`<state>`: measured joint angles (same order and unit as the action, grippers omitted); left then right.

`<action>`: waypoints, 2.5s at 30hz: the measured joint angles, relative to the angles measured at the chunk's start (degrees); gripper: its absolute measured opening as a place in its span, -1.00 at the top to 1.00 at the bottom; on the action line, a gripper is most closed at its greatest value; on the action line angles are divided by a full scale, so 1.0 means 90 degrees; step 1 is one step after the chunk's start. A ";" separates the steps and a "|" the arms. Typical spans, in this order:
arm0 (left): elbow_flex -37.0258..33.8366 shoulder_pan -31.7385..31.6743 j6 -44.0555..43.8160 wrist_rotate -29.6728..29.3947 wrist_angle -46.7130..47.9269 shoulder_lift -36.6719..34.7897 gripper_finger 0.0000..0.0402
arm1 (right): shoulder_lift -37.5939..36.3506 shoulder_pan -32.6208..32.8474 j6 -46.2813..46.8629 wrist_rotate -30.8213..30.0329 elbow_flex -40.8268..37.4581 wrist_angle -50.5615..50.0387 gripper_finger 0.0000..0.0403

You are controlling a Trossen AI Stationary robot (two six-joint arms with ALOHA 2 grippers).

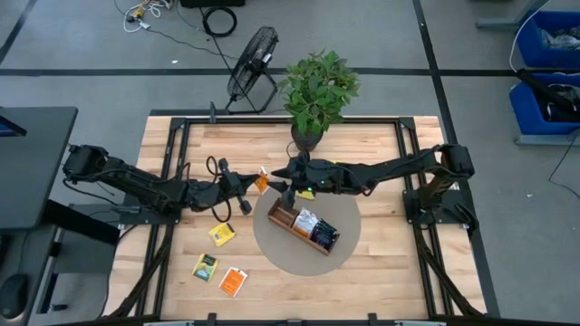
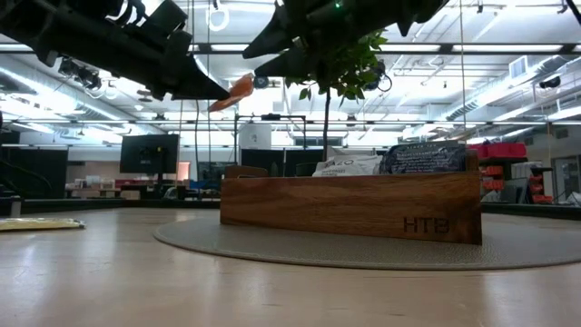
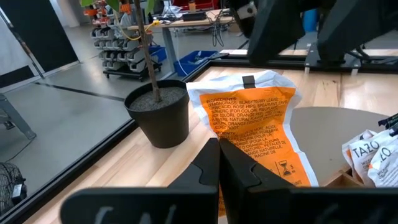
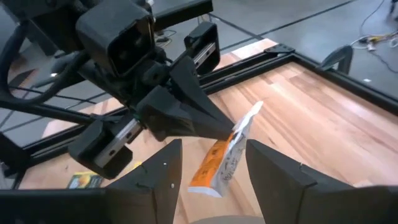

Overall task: Pick & Place Tea
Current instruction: Put the orange tea bag into the middle section of the wooden organizer

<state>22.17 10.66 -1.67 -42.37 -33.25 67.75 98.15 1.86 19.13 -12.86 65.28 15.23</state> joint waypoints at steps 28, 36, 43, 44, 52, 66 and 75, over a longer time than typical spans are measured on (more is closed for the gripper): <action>0.0002 0.0010 -0.0005 0.0075 -0.0231 0.0000 0.99 | 0.0172 -0.0121 -0.0019 0.0135 0.0002 -0.0005 0.65; 0.0002 0.0007 0.0122 0.0087 -0.0149 0.0000 0.99 | 0.0172 -0.0121 -0.0218 0.0147 0.0002 -0.0056 0.96; 0.0002 0.0010 0.0169 0.0110 -0.0043 0.0000 0.99 | 0.0159 -0.0121 -0.0301 0.0150 0.0000 -0.0260 0.99; 0.0002 0.0010 0.0196 0.0119 -0.0046 0.0000 0.97 | 0.0145 -0.0121 -0.0308 0.0150 0.0000 -0.0292 0.99; 0.0002 0.0061 0.0362 0.0067 0.0013 0.0000 0.59 | -0.0219 -0.0070 -0.0517 0.0131 -0.0002 -0.0895 0.99; 0.0001 0.0048 -0.0145 0.0582 0.0344 0.0000 0.17 | -0.0793 0.0855 -0.0654 -0.0934 -0.0007 -0.2704 1.00; 0.0001 0.0051 -0.0750 0.2900 -0.0143 0.0000 0.25 | -0.0932 0.1624 -0.0451 -0.1319 -0.0007 -0.3141 1.00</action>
<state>22.18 11.11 -8.42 -16.27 -34.54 67.75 89.76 16.48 15.07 -24.72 65.21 -13.04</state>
